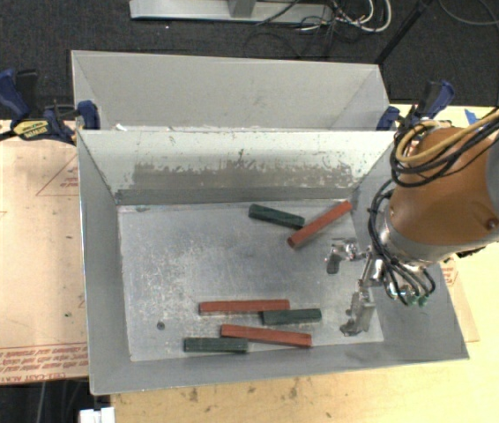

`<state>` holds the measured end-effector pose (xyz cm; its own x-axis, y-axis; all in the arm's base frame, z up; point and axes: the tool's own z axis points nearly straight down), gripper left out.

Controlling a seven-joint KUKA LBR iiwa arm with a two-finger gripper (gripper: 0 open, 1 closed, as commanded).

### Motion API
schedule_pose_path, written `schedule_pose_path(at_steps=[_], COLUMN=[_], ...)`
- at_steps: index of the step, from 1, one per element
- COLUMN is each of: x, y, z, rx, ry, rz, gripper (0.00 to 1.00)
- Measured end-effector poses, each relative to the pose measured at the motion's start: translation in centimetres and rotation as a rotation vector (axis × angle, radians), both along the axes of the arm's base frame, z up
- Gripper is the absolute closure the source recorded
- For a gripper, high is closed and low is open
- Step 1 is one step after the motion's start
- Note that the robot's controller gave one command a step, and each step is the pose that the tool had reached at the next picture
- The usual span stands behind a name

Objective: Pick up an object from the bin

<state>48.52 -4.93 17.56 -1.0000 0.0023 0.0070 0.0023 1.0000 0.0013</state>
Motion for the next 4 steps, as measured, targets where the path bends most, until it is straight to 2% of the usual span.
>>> schedule_pose_path(at_steps=[1, 2, 3, 4], x=[0.2, 2.1, 3.2, 3.2], y=[0.0, 1.4, 3.3, 3.3], z=[0.3, -5.7, -10.6, -10.6], rx=[-0.001, -0.001, 0.000, 0.000], ry=[-0.007, -0.014, -0.006, -0.006], rz=[0.002, 0.069, -0.136, -0.136], gripper=[0.00, 0.00, 1.00, 1.00])
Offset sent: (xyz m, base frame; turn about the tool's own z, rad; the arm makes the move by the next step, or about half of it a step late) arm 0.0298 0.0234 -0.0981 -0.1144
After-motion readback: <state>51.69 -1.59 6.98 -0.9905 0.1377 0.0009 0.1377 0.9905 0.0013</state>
